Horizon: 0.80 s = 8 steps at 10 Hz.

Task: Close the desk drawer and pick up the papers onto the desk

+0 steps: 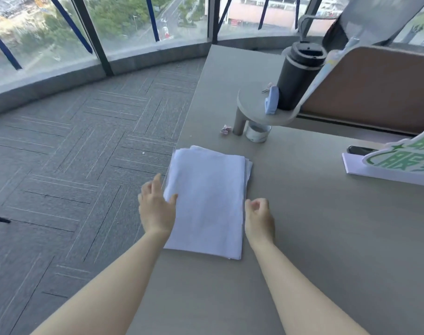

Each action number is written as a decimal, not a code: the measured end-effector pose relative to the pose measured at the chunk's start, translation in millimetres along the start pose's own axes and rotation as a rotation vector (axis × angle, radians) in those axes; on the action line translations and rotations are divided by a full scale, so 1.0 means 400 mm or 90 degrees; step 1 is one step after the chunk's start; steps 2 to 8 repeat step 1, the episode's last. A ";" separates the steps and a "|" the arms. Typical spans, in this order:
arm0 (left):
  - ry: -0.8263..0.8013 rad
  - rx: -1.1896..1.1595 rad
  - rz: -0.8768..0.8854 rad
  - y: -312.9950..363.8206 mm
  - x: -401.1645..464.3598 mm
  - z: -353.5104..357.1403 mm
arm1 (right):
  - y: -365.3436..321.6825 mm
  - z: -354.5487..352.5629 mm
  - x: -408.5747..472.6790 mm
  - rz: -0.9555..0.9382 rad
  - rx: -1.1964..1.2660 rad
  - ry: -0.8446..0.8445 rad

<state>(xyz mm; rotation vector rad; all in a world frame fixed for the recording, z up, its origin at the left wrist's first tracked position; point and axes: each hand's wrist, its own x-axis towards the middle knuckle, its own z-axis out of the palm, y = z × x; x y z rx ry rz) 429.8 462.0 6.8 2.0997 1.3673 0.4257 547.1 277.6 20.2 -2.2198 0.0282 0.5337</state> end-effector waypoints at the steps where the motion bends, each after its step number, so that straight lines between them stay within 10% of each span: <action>1: -0.013 -0.098 0.060 -0.009 -0.128 -0.053 | 0.039 -0.107 -0.071 -0.020 0.137 -0.048; 8: -0.013 -0.098 0.060 -0.009 -0.128 -0.053 | 0.039 -0.107 -0.071 -0.020 0.137 -0.048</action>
